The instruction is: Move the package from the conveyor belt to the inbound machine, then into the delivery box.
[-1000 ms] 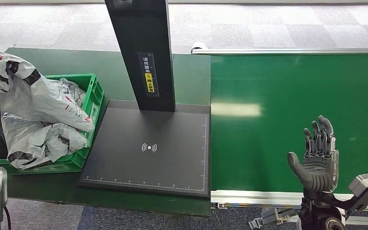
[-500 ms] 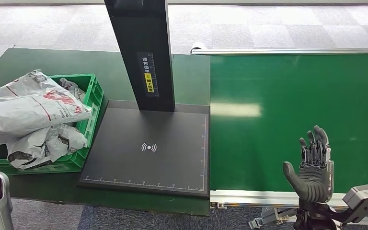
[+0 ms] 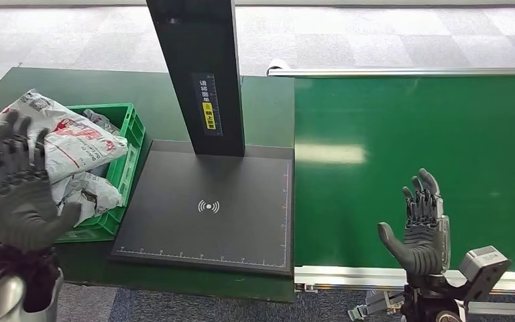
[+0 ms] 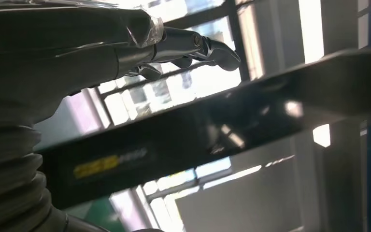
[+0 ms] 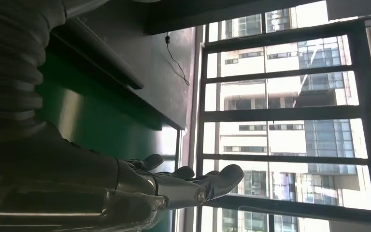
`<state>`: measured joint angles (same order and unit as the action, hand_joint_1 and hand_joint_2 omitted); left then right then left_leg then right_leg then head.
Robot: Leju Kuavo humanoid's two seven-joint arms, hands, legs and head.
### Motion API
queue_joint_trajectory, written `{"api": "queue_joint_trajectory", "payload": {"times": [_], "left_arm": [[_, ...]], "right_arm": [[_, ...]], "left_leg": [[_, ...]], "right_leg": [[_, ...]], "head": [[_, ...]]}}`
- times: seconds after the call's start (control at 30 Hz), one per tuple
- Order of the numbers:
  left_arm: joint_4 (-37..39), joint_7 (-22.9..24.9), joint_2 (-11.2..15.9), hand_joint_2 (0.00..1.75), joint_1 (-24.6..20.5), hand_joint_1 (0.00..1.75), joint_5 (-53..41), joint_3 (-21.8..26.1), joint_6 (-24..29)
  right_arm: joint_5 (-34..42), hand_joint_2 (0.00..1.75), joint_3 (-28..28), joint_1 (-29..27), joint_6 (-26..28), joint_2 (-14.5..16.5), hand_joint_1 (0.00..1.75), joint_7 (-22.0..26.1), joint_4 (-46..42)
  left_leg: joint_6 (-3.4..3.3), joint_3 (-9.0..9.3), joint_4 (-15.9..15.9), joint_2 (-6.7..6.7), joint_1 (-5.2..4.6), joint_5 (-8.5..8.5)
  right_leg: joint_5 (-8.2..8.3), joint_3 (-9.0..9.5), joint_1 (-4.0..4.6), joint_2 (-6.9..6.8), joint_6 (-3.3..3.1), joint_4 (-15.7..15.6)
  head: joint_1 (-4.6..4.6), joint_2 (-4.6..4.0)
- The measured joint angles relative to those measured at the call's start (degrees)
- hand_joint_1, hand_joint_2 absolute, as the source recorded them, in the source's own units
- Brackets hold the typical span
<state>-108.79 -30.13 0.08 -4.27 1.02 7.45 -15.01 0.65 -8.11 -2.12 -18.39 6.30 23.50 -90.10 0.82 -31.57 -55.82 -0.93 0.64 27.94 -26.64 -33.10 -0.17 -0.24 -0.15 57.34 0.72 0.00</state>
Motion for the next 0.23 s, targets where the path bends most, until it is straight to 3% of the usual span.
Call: {"api": "queue_joint_trajectory", "payload": {"times": [0.13, 0.23], "left_arm": [[16.8, -0.6, -4.2, 1.75, 1.4, 0.0, -2.6, -10.7, -0.2], [26.5, -2.9, -7.0, 1.75, 2.1, 0.0, -2.2, -15.6, -0.3]], "right_arm": [[-2.1, 1.75, 6.6, 1.1, 2.6, 1.2, 0.0, 0.9, 4.2], [-2.1, 1.75, 10.1, 0.4, 3.4, 2.1, 0.0, 1.2, 6.3]], "left_leg": [[-0.01, 0.07, 0.0, 0.09, -0.01, 0.0], [-0.02, 0.05, 0.0, 0.08, -0.01, 0.0]], "right_leg": [[0.0, 0.1, -0.02, -0.03, 0.0, 0.0], [0.0, 0.08, -0.02, -0.03, 0.01, 0.0]], "head": [[-0.01, 0.0], [-0.01, 0.0]]}}
